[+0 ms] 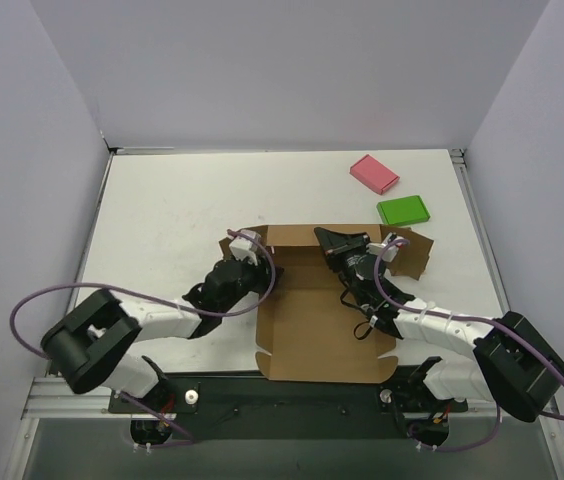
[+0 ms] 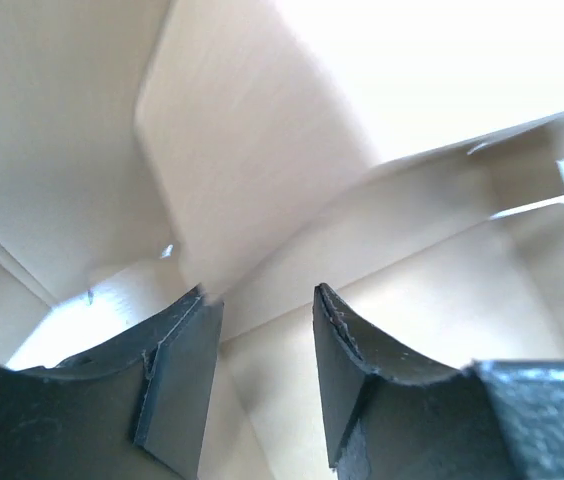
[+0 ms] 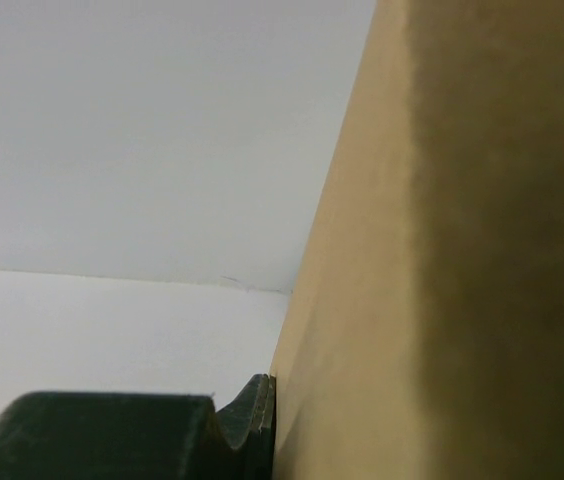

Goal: Fold the paper box

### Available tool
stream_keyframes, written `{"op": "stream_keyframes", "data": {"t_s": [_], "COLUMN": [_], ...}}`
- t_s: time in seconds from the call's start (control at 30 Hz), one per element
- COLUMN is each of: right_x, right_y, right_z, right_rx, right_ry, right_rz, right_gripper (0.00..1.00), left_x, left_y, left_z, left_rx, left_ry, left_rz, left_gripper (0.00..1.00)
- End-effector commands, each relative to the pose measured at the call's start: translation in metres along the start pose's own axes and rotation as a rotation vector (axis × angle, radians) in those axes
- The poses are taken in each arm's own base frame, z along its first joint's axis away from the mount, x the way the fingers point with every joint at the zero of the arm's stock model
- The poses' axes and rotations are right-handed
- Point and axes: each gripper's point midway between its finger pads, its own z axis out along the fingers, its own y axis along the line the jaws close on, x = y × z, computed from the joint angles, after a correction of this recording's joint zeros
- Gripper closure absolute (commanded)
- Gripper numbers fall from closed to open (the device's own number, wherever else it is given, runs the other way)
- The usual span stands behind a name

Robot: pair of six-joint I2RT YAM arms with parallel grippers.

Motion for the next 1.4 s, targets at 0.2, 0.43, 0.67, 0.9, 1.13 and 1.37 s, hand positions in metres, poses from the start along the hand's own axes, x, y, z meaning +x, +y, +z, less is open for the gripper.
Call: {"op": "stream_keyframes", "data": {"t_s": [0.2,0.43,0.67,0.9,1.13,1.37], "right_x": [-0.01,-0.01,-0.012,-0.011,-0.012,-0.012], "right_y": [-0.008,-0.011,-0.009,-0.006,-0.007,-0.01], "right_z": [-0.006,-0.007,-0.009,-0.01,-0.009,-0.008], "right_rx": [0.02,0.019,0.014,0.006,0.007,0.011], "right_ry": [-0.036,-0.03,-0.035,-0.034,-0.041,-0.045], "right_rz": [-0.055,-0.049,-0.055,-0.062,-0.068,-0.071], "right_gripper": [1.0,1.0,1.0,1.0,1.0,1.0], "left_x": [-0.083,-0.162,-0.179,-0.136,-0.082,-0.055], "left_y": [-0.021,0.024,0.093,0.142,0.121,0.081], "left_z": [-0.088,-0.121,-0.084,-0.029,0.001,-0.012], "left_rx": [0.113,-0.001,-0.137,-0.267,-0.186,-0.077], "left_ry": [-0.093,-0.269,-0.245,-0.085,0.075,0.092], "left_rz": [0.144,0.026,-0.134,-0.16,-0.111,-0.097], "left_gripper": [0.39,0.31,0.32,0.32,0.34,0.34]}}
